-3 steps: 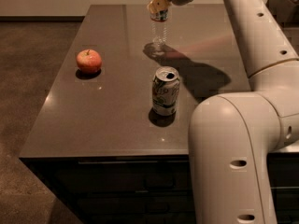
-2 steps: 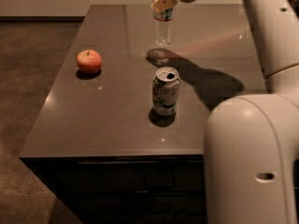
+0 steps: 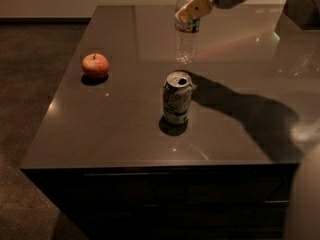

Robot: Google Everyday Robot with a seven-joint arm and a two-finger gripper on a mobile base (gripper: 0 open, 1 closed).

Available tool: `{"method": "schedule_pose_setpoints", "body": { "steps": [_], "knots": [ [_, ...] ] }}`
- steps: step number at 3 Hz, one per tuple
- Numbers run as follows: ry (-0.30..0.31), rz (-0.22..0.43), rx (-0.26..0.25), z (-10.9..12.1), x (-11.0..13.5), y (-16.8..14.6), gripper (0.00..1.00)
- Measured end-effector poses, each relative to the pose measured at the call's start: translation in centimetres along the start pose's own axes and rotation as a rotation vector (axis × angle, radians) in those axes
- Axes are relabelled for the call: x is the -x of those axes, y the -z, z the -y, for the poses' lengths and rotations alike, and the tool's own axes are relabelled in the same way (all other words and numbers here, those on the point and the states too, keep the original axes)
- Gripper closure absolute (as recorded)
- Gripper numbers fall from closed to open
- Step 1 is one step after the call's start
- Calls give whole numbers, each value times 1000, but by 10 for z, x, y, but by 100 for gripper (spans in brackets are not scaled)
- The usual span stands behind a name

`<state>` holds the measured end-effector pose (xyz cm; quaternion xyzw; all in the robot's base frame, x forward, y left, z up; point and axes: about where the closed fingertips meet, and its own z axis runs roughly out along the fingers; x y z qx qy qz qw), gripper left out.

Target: Move water bottle near 7up can

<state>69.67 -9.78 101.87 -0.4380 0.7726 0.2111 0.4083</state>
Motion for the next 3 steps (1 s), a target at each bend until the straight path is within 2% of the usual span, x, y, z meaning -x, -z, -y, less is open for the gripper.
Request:
{"method": "schedule_pose_setpoints", "body": {
  "steps": [1,2,3],
  "knots": [
    [53,5,56,-44,-19,14,100],
    [107,-10,111,-83,-38,8,100],
    [169,-11,151,-111,-47,-1,100]
  ]
}}
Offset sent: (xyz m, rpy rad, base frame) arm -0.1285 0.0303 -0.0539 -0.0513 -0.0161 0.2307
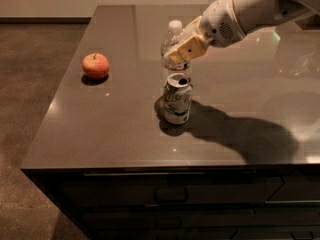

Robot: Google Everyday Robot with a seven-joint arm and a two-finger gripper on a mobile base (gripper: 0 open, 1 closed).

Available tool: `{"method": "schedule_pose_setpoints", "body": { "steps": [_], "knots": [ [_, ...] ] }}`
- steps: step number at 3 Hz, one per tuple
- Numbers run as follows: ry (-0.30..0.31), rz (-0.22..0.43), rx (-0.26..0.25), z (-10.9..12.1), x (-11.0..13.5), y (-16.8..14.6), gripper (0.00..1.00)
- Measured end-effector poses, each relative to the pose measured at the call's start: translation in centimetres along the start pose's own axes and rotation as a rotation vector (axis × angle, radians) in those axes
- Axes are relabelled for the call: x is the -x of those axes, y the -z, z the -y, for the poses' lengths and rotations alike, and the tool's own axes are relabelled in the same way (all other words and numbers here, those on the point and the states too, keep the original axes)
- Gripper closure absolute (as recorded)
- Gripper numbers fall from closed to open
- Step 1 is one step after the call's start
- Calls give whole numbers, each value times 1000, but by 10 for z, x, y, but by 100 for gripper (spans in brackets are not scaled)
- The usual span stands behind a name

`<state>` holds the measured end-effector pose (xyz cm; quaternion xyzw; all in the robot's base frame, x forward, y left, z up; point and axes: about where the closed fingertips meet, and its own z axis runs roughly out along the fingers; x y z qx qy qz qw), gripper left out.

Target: Move water bottle near 7up can

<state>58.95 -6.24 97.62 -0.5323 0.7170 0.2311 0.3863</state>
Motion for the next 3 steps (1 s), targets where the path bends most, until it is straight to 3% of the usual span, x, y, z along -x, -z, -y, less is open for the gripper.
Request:
{"method": "schedule_pose_setpoints", "body": {
  "steps": [1,3],
  "knots": [
    [45,17,18,-18,5,-5,82],
    [65,5,35,-31,3,-12,35]
  ]
}}
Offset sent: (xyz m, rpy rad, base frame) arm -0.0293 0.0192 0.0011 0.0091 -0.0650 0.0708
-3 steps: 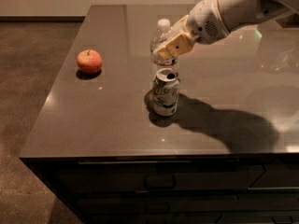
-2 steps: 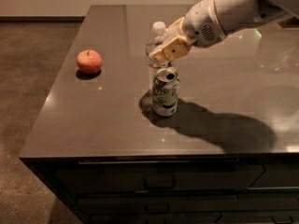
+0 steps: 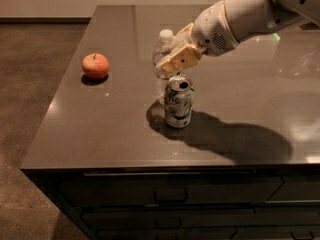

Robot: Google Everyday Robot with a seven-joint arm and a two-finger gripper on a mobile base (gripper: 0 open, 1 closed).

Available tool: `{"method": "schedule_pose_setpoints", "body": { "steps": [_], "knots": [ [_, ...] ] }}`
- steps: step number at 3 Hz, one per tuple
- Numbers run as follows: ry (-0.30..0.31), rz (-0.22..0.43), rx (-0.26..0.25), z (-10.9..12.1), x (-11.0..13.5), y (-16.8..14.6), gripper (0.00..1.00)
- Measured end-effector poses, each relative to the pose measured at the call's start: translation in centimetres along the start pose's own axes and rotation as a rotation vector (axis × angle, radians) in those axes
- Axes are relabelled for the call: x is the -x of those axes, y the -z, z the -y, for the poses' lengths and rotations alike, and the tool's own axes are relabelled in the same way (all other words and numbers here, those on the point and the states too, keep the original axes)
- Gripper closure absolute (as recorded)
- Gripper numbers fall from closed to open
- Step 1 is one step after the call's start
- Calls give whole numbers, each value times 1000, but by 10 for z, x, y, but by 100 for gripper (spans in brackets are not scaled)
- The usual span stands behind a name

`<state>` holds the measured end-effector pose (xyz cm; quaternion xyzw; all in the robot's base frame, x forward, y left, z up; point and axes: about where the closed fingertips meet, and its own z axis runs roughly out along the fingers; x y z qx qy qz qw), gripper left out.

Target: Move water bottle near 7up can

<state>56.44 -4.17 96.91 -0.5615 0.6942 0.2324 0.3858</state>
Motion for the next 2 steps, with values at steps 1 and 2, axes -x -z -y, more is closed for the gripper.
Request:
{"method": "schedule_pose_setpoints", "body": {
  "steps": [1,2],
  "knots": [
    [-12,-19,18,-2,-5,-7,13],
    [-16,-20,28,-4,-6,-10,0]
  ]
}}
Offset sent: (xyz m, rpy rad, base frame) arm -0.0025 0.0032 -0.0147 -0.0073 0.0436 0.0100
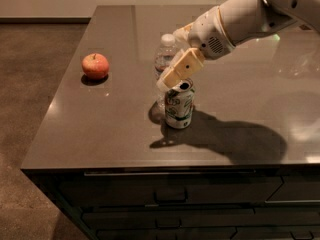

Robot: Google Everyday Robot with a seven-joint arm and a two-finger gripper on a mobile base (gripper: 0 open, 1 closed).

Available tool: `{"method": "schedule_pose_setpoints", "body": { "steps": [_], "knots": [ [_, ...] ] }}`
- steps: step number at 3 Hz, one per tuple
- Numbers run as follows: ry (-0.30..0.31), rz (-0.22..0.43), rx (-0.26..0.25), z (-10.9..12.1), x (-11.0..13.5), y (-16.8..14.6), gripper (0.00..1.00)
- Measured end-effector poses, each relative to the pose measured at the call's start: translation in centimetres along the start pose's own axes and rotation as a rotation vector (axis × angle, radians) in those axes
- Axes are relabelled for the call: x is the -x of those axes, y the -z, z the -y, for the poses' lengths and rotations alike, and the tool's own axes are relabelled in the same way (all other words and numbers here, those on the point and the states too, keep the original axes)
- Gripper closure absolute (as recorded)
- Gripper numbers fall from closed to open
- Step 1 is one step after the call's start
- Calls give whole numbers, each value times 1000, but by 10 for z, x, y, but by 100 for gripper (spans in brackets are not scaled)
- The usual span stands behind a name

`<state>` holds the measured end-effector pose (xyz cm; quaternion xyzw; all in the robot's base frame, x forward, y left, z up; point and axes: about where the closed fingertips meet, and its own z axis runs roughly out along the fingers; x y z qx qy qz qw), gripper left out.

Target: Move water bottle near 7up can

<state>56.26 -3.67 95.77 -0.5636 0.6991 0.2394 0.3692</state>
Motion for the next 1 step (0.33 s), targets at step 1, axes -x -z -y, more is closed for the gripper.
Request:
{"method": "schedule_pose_setpoints", "body": {
  "steps": [1],
  "knots": [
    [0,0,0,0,0,0,0]
  ]
}}
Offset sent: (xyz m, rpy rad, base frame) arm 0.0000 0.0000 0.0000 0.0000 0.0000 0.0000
